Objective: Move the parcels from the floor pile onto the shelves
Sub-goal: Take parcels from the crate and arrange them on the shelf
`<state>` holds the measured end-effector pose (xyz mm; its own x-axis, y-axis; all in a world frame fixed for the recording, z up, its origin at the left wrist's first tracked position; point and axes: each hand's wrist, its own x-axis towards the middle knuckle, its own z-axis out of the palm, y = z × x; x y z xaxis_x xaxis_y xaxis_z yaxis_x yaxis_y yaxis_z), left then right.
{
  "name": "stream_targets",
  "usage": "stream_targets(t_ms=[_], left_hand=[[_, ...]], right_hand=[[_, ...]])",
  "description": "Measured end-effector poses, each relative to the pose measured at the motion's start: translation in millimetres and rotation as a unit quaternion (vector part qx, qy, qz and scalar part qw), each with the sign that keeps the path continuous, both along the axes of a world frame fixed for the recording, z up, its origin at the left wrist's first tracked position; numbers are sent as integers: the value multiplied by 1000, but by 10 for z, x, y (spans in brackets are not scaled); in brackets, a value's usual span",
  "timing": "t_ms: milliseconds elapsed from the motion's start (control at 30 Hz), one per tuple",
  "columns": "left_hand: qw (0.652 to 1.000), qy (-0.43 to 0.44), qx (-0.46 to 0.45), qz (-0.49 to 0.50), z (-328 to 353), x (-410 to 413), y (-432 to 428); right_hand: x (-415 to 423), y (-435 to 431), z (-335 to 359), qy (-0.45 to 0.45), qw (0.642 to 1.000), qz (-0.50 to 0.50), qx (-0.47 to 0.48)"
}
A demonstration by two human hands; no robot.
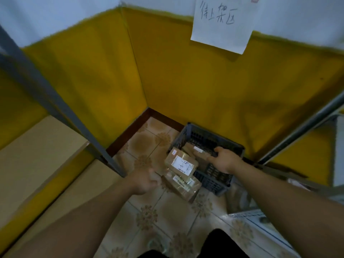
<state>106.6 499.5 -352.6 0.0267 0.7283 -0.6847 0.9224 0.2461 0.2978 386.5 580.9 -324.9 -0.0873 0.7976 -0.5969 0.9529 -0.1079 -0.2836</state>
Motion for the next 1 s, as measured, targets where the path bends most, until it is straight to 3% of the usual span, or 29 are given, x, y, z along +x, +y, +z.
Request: stream_targets(t_ms=[300, 533, 667, 800, 900, 1000], left_hand=[[998, -3, -45, -35, -627, -209, 966], [997, -3, -82, 3, -1768, -142, 1637], [995, -35, -86, 24, -2603, -80, 1991], [993, -84, -45, 72, -3290, -4, 2195], [982, -136, -13, 133, -3705, 13, 2260], [962, -187, -50, 190, -3927, 57, 2268]], right_hand=[[-9, 679, -763, 49, 992, -107, -55], [-84, 1133, -1920, 113, 981, -137, -82], [-50, 1194, -2994, 105, 975, -151, -126], [-145, 1218, -3525, 91, 964, -214, -131], [-199, 1223, -3943, 149, 955, -234, -104], [-330, 1216, -4221, 179, 944, -260, -95]])
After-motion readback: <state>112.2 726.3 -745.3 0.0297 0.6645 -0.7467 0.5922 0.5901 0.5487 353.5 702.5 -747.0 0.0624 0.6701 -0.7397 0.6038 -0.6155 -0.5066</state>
